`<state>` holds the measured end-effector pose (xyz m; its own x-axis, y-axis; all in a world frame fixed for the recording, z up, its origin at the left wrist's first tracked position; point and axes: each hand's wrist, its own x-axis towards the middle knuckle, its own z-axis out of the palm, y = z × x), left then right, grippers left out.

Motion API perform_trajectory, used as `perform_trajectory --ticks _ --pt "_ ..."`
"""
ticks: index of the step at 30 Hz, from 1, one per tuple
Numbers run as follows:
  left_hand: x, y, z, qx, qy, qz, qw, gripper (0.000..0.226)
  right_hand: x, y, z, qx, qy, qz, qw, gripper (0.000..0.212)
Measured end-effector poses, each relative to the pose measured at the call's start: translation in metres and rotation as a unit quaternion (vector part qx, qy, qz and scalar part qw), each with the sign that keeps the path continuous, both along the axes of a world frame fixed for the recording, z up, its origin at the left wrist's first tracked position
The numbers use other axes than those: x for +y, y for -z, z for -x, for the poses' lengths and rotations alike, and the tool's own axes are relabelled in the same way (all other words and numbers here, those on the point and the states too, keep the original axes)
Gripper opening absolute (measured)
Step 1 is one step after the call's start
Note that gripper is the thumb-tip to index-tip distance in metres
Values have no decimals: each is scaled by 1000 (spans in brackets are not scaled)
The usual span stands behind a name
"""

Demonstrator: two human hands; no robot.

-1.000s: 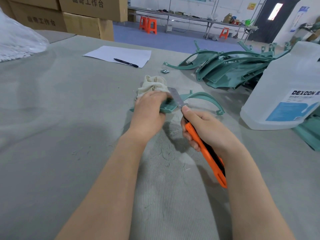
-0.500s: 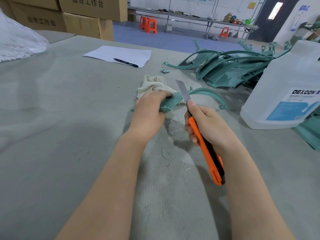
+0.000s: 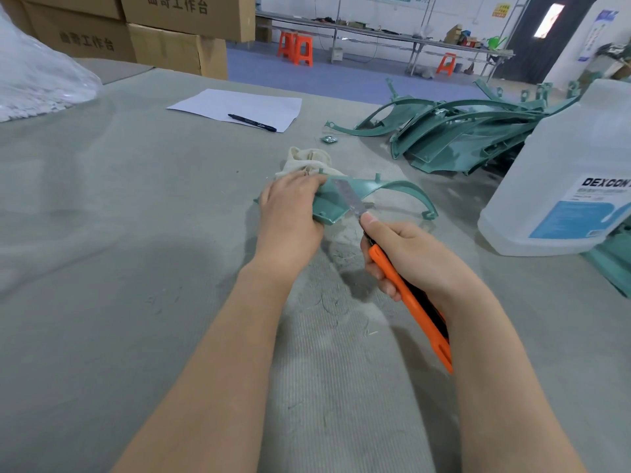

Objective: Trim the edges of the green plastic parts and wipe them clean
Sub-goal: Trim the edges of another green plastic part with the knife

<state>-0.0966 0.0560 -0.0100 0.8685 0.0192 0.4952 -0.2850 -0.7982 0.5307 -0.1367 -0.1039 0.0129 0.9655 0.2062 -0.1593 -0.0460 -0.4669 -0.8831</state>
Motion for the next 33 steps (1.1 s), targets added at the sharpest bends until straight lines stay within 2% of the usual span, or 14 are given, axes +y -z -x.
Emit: perform_trajectory --ticks 4,7,9,12,16,20,25,30,33 --pt "2 2 -3 -11 -70 13 997 56 3 -1 1 1 -12 0 1000 51" --pt "2 1 -1 21 -124 116 985 77 5 -1 2 -1 -17 5 1000 52" --pt "0 1 -2 31 -124 184 975 88 6 0 1 -1 -16 5 1000 52" --pt "-3 4 -5 27 -104 229 967 93 6 0 1 0 -13 6 1000 51" --pt "-4 8 -5 -4 -116 195 974 81 7 1 0 4 -12 16 1000 50" --pt "-3 8 -6 12 -121 211 970 73 8 1 0 1 -12 22 1000 50" --pt "-2 9 -8 57 -100 164 980 39 10 2 -1 -5 3 7 1000 49" --pt "-2 10 -10 94 -120 176 973 43 11 1 -1 -29 21 -13 999 47" --pt "2 8 -12 123 -134 218 959 50 10 -1 1 -37 49 -22 998 57"
